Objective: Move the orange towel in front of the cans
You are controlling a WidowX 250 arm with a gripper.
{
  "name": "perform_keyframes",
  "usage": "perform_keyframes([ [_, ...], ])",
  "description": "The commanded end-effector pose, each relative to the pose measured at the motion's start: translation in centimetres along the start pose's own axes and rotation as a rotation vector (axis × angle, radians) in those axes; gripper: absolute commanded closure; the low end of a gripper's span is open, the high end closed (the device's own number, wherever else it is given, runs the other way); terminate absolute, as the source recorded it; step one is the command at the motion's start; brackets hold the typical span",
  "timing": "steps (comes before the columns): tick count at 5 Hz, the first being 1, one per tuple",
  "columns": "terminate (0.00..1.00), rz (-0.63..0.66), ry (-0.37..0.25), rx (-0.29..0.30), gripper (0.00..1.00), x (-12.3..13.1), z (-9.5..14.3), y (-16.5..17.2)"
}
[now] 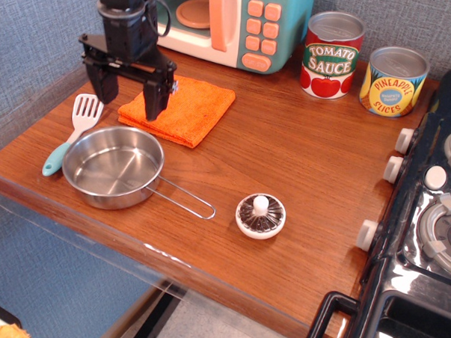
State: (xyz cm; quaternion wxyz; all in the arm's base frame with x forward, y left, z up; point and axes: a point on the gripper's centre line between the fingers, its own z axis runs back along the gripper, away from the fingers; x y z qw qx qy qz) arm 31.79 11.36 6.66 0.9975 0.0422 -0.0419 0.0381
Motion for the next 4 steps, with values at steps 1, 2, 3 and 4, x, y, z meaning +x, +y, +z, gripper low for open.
perform_keyframes([
  [1,0.00,0.068,-0.020,-0.061,0.00,4.9,-1.4,1.9],
  [2,0.00,0.071,-0.003,-0.100,0.00,5.8,-2.7,1.3],
  [3,0.00,0.050,0.005,-0.122,0.00,6.4,-3.4,0.2],
  [4,0.00,0.000,-0.007,-0.111,0.00,6.7,-3.2,-1.2],
])
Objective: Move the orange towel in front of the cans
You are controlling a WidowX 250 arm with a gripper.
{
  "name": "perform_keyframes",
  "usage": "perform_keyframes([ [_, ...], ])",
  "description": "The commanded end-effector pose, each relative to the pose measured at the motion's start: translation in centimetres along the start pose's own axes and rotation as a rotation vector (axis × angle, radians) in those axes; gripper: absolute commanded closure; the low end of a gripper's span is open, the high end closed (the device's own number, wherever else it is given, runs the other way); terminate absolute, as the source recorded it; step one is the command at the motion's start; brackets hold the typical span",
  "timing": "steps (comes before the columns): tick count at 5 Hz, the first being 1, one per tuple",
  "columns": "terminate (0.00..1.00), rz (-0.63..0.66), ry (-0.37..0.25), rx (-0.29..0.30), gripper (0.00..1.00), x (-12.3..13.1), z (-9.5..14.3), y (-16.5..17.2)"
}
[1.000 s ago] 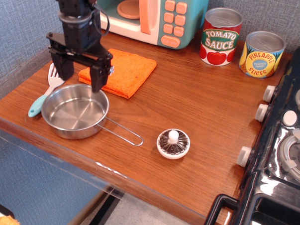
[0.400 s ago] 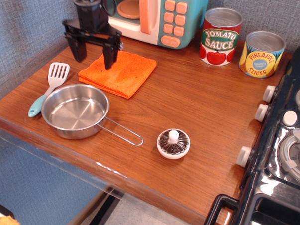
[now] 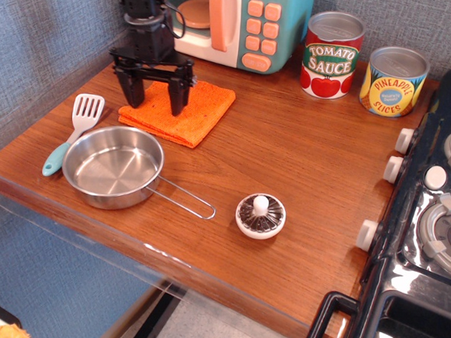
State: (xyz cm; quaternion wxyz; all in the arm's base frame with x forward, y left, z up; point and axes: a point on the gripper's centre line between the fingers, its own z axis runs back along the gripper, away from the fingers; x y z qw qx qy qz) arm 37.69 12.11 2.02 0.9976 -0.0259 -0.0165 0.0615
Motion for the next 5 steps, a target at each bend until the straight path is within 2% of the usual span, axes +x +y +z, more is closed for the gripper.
perform_keyframes([
  [1,0.00,-0.074,-0.077,0.034,0.00,1.1,2.1,-2.0],
  [3,0.00,-0.080,-0.022,0.076,0.00,0.5,0.0,-1.2],
  [4,0.00,-0.088,-0.014,0.097,0.00,-0.1,-1.0,-1.1],
  [5,0.00,-0.095,0.005,0.089,0.00,-0.6,-2.0,-1.2],
])
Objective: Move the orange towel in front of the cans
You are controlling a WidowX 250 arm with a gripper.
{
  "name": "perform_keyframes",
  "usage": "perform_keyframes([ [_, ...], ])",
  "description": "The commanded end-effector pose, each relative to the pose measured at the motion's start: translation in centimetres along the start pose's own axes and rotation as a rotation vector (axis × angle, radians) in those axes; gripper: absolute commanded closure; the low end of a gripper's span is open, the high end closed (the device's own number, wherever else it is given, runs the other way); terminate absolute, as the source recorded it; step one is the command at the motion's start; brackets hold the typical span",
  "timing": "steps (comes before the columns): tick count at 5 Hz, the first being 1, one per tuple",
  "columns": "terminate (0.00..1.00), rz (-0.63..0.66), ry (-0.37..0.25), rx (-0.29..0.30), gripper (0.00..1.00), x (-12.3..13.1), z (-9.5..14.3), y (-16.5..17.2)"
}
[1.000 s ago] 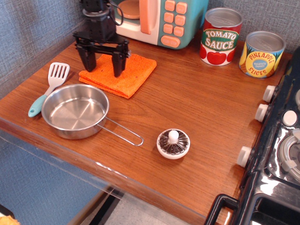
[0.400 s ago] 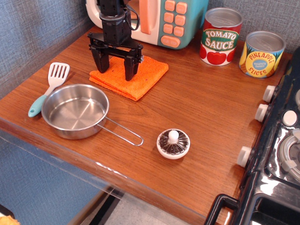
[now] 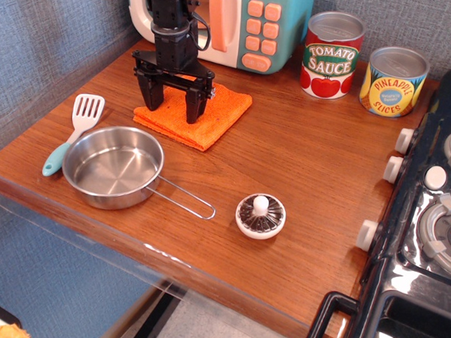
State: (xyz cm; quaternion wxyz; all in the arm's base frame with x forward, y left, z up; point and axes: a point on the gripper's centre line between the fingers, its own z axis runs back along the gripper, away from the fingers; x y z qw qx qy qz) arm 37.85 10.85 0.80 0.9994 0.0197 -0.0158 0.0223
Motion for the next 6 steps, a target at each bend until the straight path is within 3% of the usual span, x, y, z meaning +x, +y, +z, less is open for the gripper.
perform_keyframes([
  [1,0.00,-0.022,0.004,-0.017,0.00,-0.6,-0.8,-0.9],
  [3,0.00,-0.049,0.007,-0.093,0.00,-0.7,-0.7,-5.4],
  [5,0.00,-0.102,0.020,-0.130,0.00,0.2,-0.9,-12.1],
  [6,0.00,-0.173,0.020,-0.118,0.00,0.3,-0.7,-16.3],
])
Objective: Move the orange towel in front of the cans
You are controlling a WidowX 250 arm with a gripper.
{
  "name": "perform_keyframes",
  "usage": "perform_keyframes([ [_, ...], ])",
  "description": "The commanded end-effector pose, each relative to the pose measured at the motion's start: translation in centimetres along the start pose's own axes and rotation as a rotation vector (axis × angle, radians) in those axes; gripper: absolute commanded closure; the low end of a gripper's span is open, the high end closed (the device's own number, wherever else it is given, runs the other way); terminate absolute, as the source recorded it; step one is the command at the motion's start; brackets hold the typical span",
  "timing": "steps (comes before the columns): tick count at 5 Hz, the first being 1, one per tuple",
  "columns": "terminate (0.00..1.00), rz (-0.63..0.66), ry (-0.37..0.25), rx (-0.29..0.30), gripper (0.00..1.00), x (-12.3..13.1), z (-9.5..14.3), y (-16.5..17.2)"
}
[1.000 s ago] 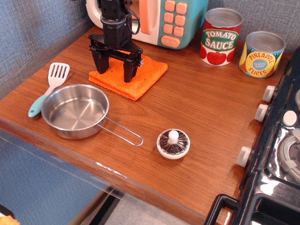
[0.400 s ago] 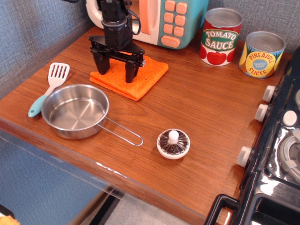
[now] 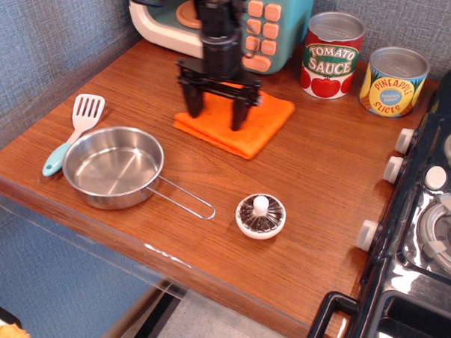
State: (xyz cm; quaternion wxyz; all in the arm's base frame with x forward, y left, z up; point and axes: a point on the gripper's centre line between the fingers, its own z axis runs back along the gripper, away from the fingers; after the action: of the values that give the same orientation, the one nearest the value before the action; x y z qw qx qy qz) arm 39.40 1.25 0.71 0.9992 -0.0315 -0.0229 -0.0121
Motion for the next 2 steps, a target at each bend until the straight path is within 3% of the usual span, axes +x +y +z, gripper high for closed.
perform_keyframes([
  [1,0.00,-0.141,0.038,0.004,0.00,-0.5,-1.7,-8.8],
  [2,0.00,-0.171,0.036,0.018,0.00,-0.7,-1.4,-10.4],
])
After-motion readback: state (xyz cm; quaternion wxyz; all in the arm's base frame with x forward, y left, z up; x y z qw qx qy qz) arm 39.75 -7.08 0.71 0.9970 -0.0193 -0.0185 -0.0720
